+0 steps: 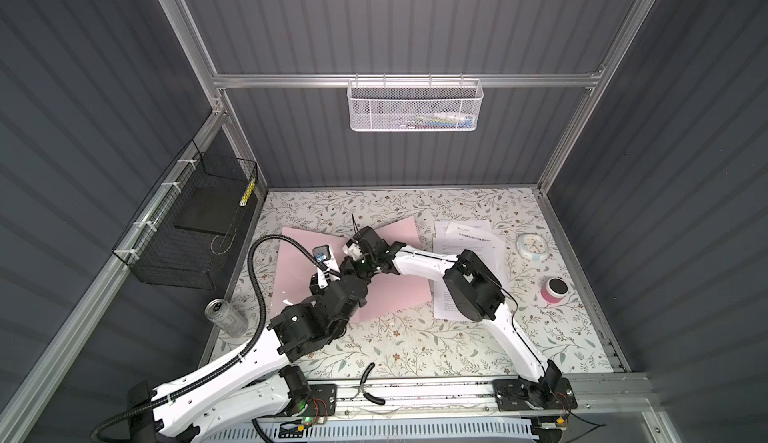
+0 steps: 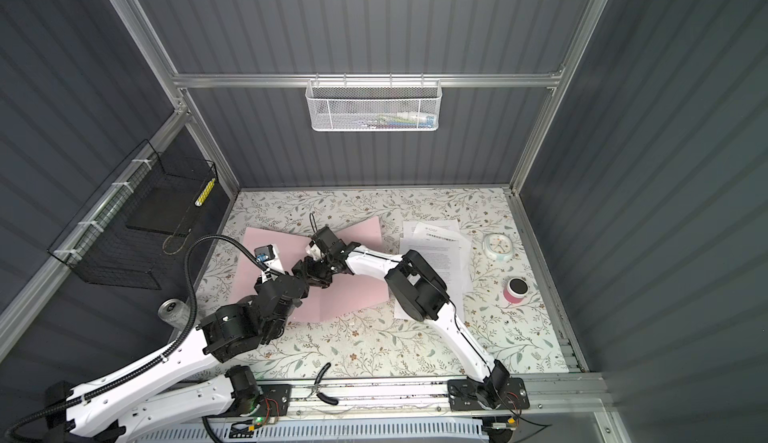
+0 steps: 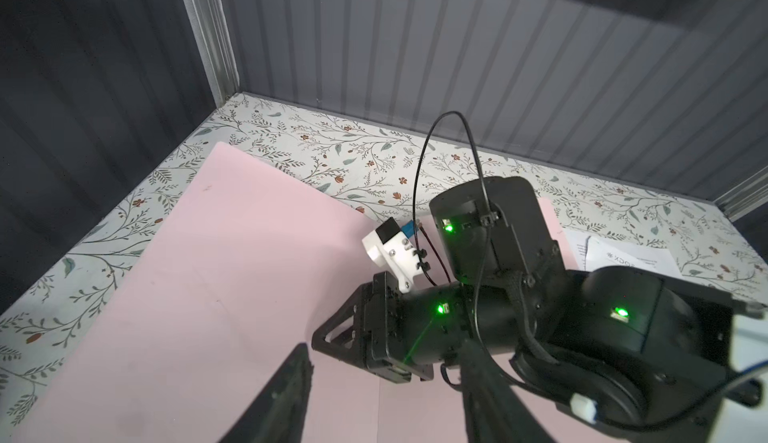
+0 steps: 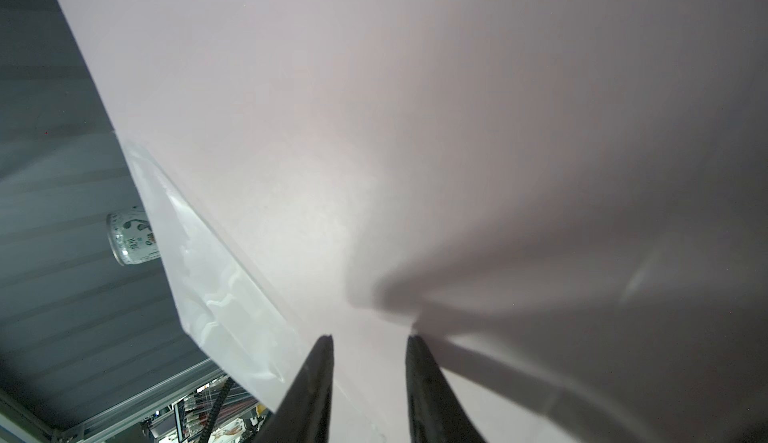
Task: Put the files into the folder
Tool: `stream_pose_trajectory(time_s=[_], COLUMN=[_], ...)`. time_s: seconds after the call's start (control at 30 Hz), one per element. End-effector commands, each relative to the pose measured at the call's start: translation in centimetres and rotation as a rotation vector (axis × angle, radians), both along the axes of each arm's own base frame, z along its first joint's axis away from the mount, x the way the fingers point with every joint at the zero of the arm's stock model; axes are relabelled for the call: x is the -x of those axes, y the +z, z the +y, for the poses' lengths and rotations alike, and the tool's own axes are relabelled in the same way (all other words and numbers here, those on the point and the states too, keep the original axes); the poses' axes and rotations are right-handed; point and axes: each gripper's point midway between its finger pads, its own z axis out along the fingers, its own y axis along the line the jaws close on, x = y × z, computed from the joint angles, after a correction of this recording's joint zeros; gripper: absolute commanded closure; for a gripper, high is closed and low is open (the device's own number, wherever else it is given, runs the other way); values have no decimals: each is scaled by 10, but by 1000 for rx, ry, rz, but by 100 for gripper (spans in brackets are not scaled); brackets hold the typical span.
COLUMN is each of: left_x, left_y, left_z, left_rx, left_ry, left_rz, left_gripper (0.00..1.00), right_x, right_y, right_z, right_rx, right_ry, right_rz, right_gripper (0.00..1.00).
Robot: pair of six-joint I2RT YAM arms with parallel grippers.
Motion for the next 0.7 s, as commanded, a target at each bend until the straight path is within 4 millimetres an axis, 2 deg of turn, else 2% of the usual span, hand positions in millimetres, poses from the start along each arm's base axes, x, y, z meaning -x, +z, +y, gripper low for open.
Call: stream_pose_trajectory(time_s=[0.0,0.3,0.5,0.67], left_x=[-6,-32,-46,-54], left_y=[-6,-67,-105,-132], left_z=[-5,-13,-8,-7], left_rx=[1,-15,-14,-2], left_ry=[10,44,71,66], left_rz=[-18,85,168,221], left_gripper=[42,43,43,44], right_x=[-14,-10,-13,-16], right_y=[35,55,56,47], right_z=[-11,-63,-103,-127], right_rx=[-105,-140,-130,-86], right_ry=[-57,-149,-211,-233], right_rz=[-5,1,-8,-28], right_gripper=[68,68,68,68])
